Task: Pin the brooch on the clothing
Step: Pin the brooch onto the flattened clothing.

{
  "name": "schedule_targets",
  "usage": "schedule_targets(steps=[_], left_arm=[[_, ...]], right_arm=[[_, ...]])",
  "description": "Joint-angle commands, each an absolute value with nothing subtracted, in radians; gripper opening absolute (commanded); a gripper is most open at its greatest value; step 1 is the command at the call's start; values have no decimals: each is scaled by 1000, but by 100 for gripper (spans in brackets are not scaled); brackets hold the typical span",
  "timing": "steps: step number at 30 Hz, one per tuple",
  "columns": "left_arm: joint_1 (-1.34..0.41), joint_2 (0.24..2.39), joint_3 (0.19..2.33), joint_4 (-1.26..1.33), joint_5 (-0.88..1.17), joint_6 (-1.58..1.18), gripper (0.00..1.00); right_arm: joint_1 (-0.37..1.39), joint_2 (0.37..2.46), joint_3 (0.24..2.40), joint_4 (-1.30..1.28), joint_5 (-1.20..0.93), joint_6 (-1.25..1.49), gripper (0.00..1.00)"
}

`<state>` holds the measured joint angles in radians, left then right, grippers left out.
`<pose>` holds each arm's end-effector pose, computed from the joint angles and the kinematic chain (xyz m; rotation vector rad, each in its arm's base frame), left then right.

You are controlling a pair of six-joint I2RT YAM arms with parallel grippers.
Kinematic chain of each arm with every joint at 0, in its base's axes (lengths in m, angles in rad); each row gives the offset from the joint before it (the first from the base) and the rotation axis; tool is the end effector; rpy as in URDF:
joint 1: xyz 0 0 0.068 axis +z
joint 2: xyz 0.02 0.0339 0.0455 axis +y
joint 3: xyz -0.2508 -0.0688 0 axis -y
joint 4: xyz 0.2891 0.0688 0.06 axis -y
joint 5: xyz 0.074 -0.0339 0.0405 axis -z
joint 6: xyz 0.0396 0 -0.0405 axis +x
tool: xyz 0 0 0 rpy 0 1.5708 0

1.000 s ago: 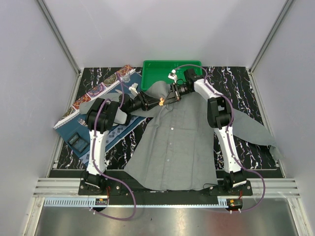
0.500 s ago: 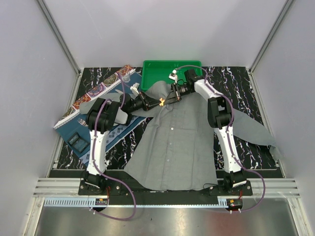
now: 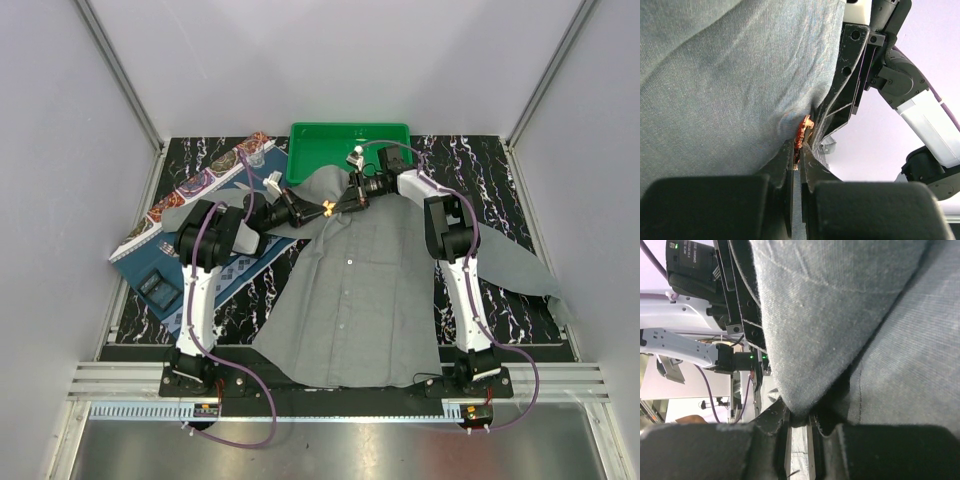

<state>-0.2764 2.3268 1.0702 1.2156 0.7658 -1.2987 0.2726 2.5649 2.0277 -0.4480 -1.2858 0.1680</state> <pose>0.4167 -0.1467 0.0354 -0.2752 1.9216 -1.7461 0.5256 0.1864 0.0829 -0.6292 2.2354 1.8050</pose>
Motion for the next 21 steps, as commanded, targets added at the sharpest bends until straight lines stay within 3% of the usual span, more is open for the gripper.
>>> schedule_targets(steps=[1, 6, 9, 12, 21], left_arm=[[-285, 2252, 1055, 1572, 769, -1267, 1], [-285, 2250, 1055, 1583, 772, -1262, 3], [-285, 2260, 1066, 1607, 781, -1272, 18], [-285, 2261, 1069, 1628, 795, -1281, 27], [-284, 2270, 1081, 1666, 781, -1312, 31]], right_arm=[[264, 2456, 2019, -307, -1246, 258, 0], [264, 2445, 2003, -305, -1209, 255, 0], [264, 2444, 1993, -299, -1238, 253, 0], [264, 2433, 1968, -270, -1261, 249, 0], [264, 2437, 1968, -250, -1308, 264, 0]])
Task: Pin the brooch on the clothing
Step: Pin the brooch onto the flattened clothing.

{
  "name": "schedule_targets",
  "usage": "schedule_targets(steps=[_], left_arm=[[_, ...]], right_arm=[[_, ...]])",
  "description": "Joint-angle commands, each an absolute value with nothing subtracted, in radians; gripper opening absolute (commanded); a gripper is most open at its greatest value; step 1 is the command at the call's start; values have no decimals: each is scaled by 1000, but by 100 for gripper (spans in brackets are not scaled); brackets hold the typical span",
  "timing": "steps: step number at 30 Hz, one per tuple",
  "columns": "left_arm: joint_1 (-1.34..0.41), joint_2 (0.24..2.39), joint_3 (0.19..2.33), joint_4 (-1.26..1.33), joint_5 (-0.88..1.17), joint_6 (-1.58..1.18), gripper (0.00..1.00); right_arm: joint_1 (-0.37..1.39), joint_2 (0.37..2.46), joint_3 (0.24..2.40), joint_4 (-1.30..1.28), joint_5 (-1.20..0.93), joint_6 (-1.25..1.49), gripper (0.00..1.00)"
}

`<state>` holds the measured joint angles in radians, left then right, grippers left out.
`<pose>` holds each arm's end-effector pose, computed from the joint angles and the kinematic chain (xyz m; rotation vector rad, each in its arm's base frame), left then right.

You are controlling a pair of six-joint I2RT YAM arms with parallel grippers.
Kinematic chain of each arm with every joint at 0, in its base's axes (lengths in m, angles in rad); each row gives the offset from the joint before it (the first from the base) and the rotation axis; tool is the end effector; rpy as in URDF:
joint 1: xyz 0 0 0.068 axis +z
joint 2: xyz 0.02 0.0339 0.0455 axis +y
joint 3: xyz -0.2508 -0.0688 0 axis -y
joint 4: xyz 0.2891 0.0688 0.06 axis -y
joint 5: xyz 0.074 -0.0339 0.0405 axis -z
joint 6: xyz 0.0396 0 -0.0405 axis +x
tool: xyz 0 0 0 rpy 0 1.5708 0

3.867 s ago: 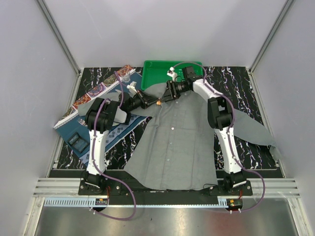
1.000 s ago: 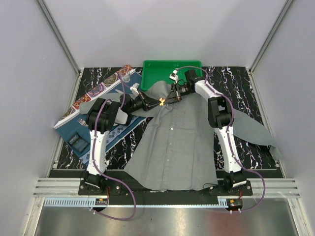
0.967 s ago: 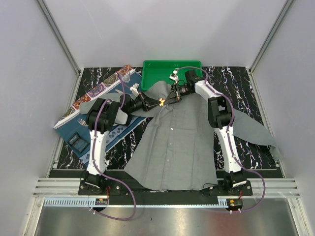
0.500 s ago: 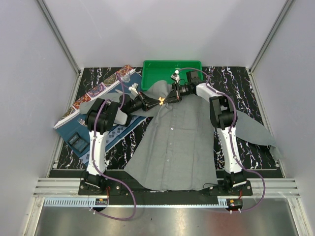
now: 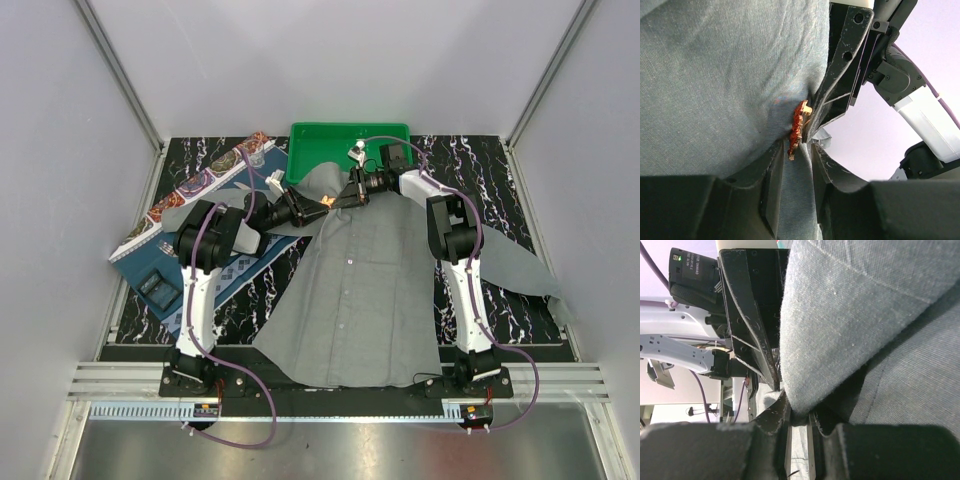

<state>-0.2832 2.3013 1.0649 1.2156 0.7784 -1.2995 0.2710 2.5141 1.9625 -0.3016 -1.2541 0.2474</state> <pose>0.4157 -0.1499 0.0448 -0.2426 1.9120 -1.7614 0.5270 0.1855 0.0953 -0.6232 2.1907 1.7507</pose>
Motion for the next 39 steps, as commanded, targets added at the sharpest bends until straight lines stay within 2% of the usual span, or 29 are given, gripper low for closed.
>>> schedule_targets(steps=[1, 7, 15, 19, 23, 33, 39], left_arm=[[-284, 2270, 1083, 1666, 779, -1310, 31], [-275, 2270, 1081, 1669, 769, -1304, 27], [-270, 2246, 1091, 1670, 772, -1307, 35], [-267, 2232, 1101, 1669, 776, -1302, 44], [-264, 2227, 1112, 1669, 787, -1295, 45], [-262, 2246, 1126, 1669, 787, -1286, 34], [-264, 2247, 1123, 1669, 779, -1279, 29]], right_arm=[[264, 2439, 1968, -249, -1313, 267, 0], [264, 2441, 1959, -218, -1350, 302, 0], [264, 2438, 1944, -164, -1390, 357, 0], [262, 2433, 1918, -68, -1414, 428, 0], [262, 2427, 1888, -9, -1425, 472, 0], [264, 2425, 1813, 333, -1451, 735, 0], [262, 2424, 1802, 359, -1451, 755, 0]])
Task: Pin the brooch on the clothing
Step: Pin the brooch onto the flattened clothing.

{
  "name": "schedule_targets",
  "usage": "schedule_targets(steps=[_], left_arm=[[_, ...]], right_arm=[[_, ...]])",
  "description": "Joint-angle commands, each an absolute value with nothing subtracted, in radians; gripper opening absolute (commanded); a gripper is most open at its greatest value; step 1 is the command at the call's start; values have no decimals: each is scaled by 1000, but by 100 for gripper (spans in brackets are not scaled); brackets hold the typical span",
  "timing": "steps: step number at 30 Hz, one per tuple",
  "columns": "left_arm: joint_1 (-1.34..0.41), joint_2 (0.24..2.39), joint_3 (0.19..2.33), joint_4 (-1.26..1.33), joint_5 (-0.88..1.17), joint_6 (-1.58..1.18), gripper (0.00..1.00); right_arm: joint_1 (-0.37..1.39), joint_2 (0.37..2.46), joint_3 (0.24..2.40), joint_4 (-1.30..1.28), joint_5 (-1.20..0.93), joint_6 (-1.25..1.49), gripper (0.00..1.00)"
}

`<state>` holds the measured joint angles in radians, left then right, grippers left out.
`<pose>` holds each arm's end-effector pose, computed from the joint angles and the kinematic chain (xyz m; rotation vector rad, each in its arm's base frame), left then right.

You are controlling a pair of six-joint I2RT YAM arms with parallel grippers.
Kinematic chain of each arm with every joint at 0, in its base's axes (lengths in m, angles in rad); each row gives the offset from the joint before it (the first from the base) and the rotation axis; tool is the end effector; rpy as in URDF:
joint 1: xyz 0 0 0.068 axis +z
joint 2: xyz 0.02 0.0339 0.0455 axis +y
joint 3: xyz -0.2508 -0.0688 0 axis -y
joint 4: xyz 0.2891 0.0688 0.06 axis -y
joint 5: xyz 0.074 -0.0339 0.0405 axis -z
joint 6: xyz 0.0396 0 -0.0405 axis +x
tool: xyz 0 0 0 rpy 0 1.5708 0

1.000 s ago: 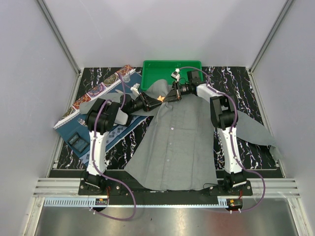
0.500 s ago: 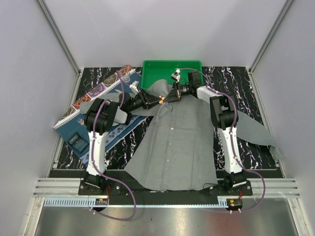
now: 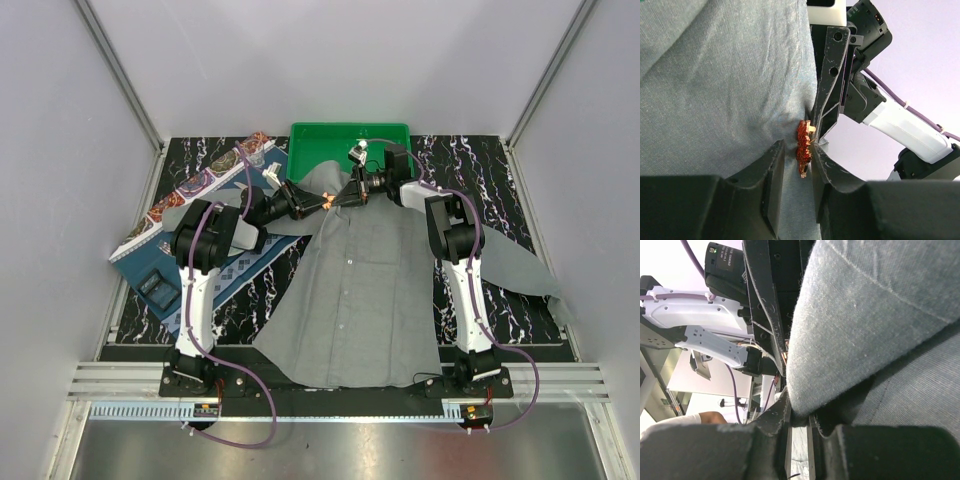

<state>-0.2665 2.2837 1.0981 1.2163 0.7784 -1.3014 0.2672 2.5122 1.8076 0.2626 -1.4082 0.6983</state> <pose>0.4272 -0.1454 0.0610 -0.2191 1.8586 -1.7556 0.5246 0.1841 0.0852 -0.5903 2.0699 1.9832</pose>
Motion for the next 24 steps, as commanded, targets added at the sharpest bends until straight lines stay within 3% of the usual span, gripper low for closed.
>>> schedule_targets(steps=[1, 9, 19, 24], left_arm=[[-264, 2247, 1121, 1667, 776, -1278, 28], [-265, 2260, 1127, 1667, 765, -1287, 20], [-267, 2260, 1123, 1667, 769, -1296, 29], [-268, 2264, 1127, 1667, 765, -1296, 22]], right_arm=[[264, 2422, 1801, 359, -1448, 753, 0], [264, 2418, 1790, 357, -1442, 741, 0], [262, 2405, 1830, 107, -1402, 537, 0], [265, 2405, 1830, 109, -1408, 538, 0]])
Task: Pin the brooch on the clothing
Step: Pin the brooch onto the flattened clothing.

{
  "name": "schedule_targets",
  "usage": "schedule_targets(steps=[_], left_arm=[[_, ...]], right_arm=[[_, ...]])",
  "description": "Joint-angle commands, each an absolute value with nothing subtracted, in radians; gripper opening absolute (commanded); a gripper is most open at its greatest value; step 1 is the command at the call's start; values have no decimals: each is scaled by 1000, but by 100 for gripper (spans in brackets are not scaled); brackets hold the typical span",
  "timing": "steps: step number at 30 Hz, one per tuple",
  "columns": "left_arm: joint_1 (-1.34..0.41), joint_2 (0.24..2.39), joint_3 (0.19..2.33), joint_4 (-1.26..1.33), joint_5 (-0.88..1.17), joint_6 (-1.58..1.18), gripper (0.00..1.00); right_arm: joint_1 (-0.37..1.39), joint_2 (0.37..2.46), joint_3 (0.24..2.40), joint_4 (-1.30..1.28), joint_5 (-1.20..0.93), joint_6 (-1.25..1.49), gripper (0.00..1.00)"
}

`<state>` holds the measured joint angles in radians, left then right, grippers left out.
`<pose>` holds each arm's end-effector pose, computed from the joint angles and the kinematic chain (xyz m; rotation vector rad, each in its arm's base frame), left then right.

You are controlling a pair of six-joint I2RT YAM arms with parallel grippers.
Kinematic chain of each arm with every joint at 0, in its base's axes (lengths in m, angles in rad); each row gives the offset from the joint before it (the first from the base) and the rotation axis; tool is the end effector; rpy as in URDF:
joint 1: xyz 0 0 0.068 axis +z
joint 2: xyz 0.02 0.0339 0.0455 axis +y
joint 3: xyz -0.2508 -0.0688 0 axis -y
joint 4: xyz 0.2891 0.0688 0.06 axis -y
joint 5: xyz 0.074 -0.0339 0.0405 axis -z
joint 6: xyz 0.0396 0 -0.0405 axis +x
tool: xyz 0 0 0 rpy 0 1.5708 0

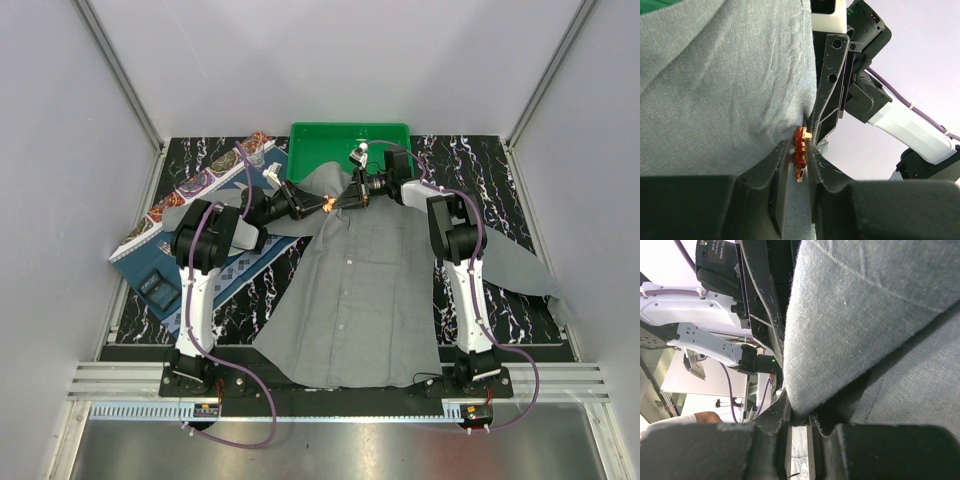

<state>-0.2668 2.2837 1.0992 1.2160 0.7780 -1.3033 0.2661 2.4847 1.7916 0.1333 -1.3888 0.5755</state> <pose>0.4274 -0.1456 0.0612 -0.2204 1.8582 -1.7569 0.5186 0.1817 0.0850 -0.5951 2.0916 1.9476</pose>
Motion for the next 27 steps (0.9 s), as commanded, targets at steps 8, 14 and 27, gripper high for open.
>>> schedule_targets(steps=[8, 14, 27], left_arm=[[-270, 2263, 1120, 1667, 772, -1289, 26], [-276, 2267, 1123, 1666, 762, -1289, 15], [-287, 2273, 1106, 1666, 744, -1308, 18]], right_arm=[[265, 2410, 1844, 109, -1408, 551, 0], [270, 2408, 1845, 110, -1405, 551, 0], [282, 2378, 1859, -98, -1328, 361, 0]])
